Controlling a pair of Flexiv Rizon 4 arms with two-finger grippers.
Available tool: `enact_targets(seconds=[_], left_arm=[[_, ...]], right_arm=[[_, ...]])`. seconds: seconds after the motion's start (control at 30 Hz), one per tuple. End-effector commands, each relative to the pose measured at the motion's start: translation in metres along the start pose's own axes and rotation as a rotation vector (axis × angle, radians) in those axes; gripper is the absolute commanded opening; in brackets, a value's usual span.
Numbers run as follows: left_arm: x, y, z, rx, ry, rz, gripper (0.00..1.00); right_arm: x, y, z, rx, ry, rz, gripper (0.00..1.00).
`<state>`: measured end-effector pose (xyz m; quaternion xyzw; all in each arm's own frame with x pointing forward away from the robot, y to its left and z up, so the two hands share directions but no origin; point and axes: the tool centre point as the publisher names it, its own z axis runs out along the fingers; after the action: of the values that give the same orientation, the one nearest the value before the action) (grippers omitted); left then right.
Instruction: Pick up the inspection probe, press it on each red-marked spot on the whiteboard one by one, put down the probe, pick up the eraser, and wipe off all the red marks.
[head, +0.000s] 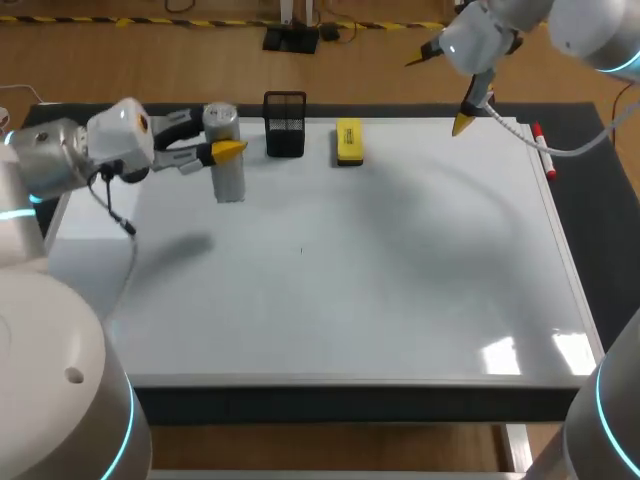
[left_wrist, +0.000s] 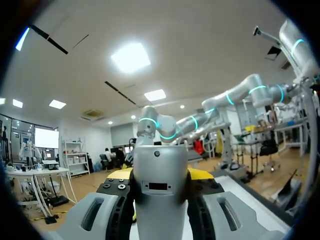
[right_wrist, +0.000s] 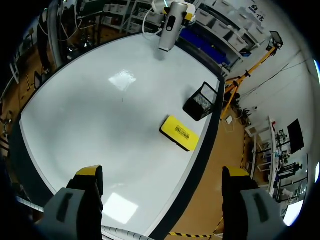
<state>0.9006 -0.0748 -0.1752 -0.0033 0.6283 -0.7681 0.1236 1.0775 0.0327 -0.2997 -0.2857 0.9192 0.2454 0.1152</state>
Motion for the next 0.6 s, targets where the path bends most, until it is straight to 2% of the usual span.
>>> enact_targets(seconds=[0.03,0.23,0.43,0.6], left_arm=[[-0.035,-0.001,0.018,0.001,0.097,0.002,0.0],[-0.078,-0.009,0.036,0.024,0.155,-0.014,0.0],[-0.104,-0.019,0.052,0.045,0.193,-0.001,0.0],[-0.121,-0.021,0.064,0.061,0.227,0.003,0.0]], right_arm=[[-0.001,0.0,-0.001,0.003,0.004,-0.002,1.0],[-0.001,0.0,-0.001,0.003,0.004,-0.002,1.0],[-0.001,0.0,-0.001,0.003,0.004,-0.002,1.0],[-0.001,0.0,-0.001,0.003,0.004,-0.002,1.0]])
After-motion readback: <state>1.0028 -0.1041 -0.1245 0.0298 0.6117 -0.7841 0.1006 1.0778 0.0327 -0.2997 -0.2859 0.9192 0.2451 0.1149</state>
